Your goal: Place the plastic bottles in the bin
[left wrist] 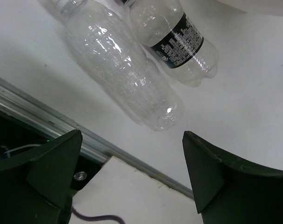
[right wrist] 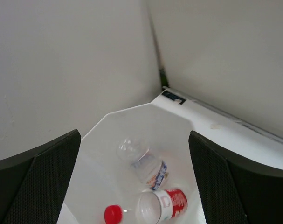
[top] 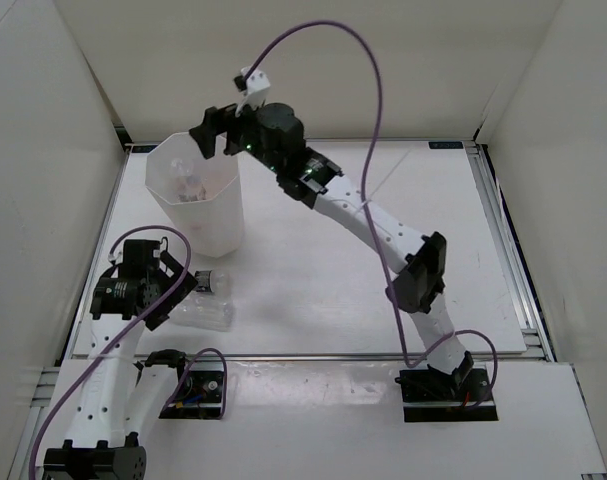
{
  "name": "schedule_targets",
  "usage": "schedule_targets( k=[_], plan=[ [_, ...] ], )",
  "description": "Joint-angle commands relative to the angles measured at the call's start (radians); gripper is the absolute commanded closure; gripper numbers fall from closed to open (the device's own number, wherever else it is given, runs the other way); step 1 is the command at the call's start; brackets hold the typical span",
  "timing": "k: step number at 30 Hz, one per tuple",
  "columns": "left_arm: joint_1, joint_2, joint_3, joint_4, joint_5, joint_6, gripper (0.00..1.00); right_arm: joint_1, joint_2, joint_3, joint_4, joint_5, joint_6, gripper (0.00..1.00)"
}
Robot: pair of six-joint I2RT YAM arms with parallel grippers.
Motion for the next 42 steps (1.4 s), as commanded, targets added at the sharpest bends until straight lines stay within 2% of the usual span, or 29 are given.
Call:
schedule_targets(
  k=[1, 6, 10, 12, 18, 24, 25, 26, 27, 29, 30, 32, 36, 40, 42],
  plan=[
    [-0.005, 0.005, -0.045, 0.053, 0.025, -0.091, 0.00, -0.042, -0.207, -0.014, -0.026, 0.170, 0.012, 0.00],
    [-0.005, 0.043, -0.128, 0.092, 0.036, -0.277, 0.00, -0.042, -0.398, -0.149, -0.139, 0.220, 0.012, 0.00],
    [-0.005, 0.053, -0.206, 0.181, 0.045, -0.355, 0.00, -0.042, -0.508, -0.253, -0.251, 0.210, 0.002, 0.00],
    [-0.005, 0.062, -0.249, 0.220, 0.002, -0.396, 0.00, -0.033, -0.554, -0.275, -0.323, 0.198, 0.002, 0.00],
    [-0.005, 0.112, -0.318, 0.370, -0.079, -0.420, 0.00, -0.024, -0.664, -0.341, -0.406, 0.180, -0.032, 0.00],
    [-0.005, 0.174, -0.389, 0.435, -0.057, -0.440, 0.00, -0.024, -0.724, -0.396, -0.426, 0.189, -0.054, 0.00],
    [-0.005, 0.174, -0.400, 0.435, -0.047, -0.440, 0.04, -0.024, -0.733, -0.396, -0.439, 0.189, -0.054, 0.00],
    [-0.005, 0.174, -0.409, 0.435, -0.047, -0.452, 0.14, -0.024, -0.742, -0.407, -0.439, 0.200, -0.054, 0.00],
    [-0.005, 0.174, -0.409, 0.435, -0.032, -0.452, 0.20, -0.024, -0.743, -0.422, -0.439, 0.213, -0.054, 0.00],
    [-0.005, 0.163, -0.409, 0.369, -0.032, -0.461, 0.26, -0.024, -0.761, -0.442, -0.439, 0.223, -0.054, 0.00],
    [-0.005, 0.130, -0.371, 0.334, -0.032, -0.461, 0.31, -0.024, -0.761, -0.462, -0.439, 0.223, -0.054, 0.00],
    [-0.005, 0.087, -0.317, 0.262, -0.053, -0.461, 0.32, -0.024, -0.773, -0.483, -0.439, 0.223, -0.054, 0.00],
    [-0.005, -0.058, -0.104, 0.084, -0.131, -0.452, 0.38, -0.024, -0.802, -0.546, -0.439, 0.232, -0.034, 0.00],
    [-0.005, -0.124, 0.198, 0.086, -0.254, -0.383, 0.38, -0.024, -0.831, -0.608, -0.439, 0.232, 0.006, 0.00],
    [-0.005, -0.124, 0.255, 0.227, -0.265, -0.288, 0.38, -0.024, -0.832, -0.629, -0.439, 0.243, 0.034, 0.00]
  ],
)
